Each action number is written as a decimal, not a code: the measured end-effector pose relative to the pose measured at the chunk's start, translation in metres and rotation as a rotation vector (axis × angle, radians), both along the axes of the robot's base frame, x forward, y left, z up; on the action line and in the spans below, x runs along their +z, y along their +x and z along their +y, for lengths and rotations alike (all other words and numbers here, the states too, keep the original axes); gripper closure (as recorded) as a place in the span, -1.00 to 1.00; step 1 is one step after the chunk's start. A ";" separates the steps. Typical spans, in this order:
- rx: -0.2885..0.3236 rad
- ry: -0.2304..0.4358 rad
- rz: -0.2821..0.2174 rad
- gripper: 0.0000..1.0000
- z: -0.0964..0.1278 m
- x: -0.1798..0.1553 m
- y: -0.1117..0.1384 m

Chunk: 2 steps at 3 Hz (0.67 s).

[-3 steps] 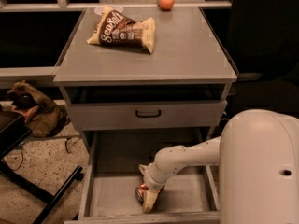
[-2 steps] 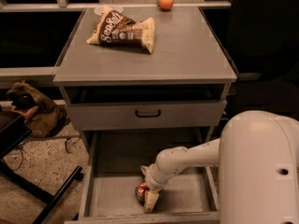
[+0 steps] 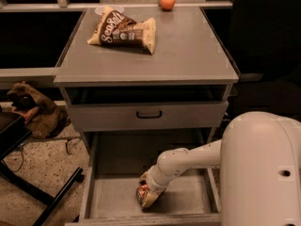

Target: Pick coke can from middle drawer and place on counter

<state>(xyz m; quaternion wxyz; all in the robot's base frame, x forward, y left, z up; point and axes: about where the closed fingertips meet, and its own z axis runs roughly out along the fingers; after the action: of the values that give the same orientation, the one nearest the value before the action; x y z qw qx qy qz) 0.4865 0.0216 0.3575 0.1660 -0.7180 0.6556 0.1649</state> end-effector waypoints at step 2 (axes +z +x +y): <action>-0.011 0.070 0.021 0.77 -0.002 0.016 0.005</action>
Offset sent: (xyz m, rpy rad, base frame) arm 0.0317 -0.0169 0.0990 0.3809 0.1070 -0.0624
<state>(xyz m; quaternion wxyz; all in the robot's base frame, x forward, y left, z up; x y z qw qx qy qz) 0.4913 0.0198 0.3738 0.1851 -0.7065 0.6549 0.1942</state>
